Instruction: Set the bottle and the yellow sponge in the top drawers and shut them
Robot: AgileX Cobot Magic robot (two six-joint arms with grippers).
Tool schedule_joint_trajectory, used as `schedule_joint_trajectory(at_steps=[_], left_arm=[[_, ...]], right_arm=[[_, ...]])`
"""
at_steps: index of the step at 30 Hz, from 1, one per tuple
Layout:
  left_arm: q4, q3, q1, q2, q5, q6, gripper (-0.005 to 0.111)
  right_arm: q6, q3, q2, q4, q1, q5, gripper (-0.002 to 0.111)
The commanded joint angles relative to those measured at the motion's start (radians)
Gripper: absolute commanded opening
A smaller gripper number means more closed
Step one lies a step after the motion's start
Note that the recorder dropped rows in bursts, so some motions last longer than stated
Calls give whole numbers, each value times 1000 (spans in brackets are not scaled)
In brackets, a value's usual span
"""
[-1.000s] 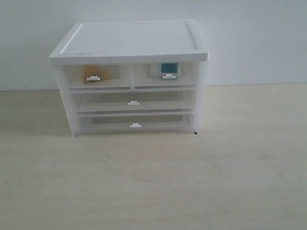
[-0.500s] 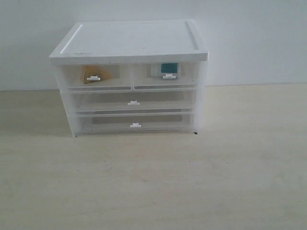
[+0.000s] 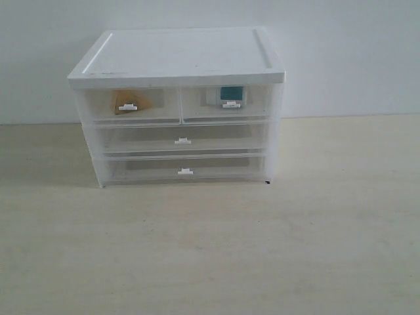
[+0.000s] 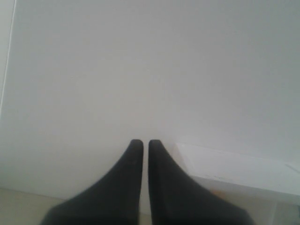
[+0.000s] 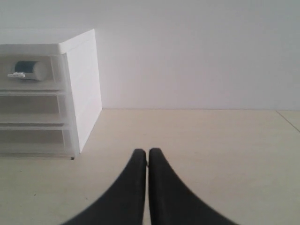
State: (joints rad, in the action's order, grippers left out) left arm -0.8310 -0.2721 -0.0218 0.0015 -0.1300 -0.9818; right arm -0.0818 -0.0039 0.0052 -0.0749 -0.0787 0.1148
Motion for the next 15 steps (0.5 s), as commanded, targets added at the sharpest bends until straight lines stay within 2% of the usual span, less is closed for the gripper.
schedule_joint_trajectory(at_steps=[1, 8, 13, 15], left_arm=[[1, 3, -1, -2, -7, -9, 4], [1, 3, -1, -2, -7, -9, 4], [1, 3, -1, -2, -7, -9, 4], [1, 3, -1, -2, -7, -9, 4]], right_arm=[[-1, 4, -5, 1, 9, 2, 0], [36, 4, -5, -9, 9, 67, 0], [36, 4, -5, -6, 9, 213, 0], [36, 4, -5, -6, 9, 220, 0]])
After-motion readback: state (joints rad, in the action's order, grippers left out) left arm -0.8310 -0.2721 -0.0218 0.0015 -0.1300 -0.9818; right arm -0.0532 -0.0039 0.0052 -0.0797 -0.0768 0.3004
